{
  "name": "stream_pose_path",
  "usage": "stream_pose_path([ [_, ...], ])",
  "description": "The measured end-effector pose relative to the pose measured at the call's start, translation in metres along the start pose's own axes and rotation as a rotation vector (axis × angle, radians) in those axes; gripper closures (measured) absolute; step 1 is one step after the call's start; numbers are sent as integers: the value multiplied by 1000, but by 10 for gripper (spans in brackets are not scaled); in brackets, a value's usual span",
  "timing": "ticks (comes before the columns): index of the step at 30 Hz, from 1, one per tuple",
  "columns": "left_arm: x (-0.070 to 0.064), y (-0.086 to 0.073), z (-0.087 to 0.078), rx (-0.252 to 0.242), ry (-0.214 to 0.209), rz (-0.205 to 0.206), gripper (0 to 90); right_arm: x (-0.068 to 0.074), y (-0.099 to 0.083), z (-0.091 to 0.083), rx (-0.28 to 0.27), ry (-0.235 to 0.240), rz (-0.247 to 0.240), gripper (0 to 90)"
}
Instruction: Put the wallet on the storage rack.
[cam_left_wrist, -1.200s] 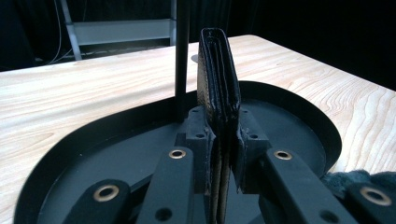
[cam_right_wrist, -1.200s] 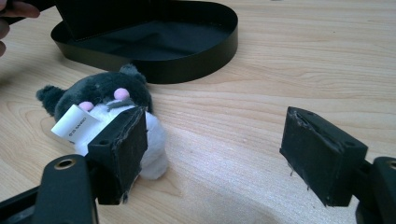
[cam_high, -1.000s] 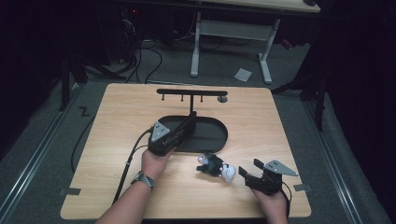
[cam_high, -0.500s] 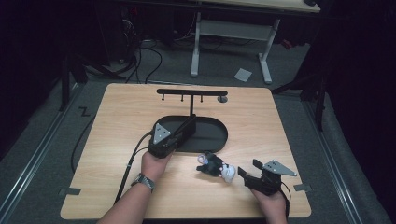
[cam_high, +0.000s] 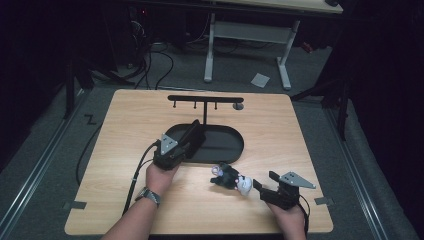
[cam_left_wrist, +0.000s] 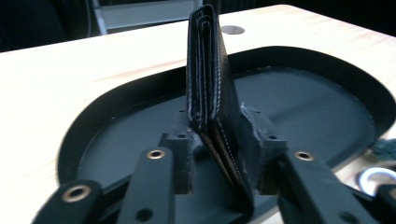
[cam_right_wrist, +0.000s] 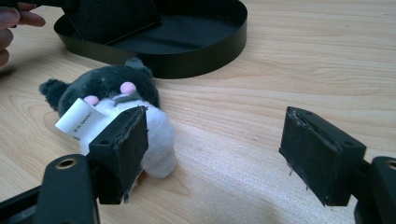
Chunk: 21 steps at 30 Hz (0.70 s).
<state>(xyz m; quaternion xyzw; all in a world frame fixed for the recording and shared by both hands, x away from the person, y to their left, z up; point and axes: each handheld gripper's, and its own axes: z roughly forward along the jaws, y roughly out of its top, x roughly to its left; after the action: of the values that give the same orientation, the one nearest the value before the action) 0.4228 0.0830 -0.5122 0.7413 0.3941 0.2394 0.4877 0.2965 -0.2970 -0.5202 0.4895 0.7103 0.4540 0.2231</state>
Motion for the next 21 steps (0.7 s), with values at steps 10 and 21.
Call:
stream_pose_path([
  [10, 11, -2, -5, 13, 27, -21, 600, 0, 0, 1, 1, 2, 1, 234],
  [21, 11, -6, 1, 49, 29, -50, 547, 0, 0, 0, 0, 2, -2, 233],
])
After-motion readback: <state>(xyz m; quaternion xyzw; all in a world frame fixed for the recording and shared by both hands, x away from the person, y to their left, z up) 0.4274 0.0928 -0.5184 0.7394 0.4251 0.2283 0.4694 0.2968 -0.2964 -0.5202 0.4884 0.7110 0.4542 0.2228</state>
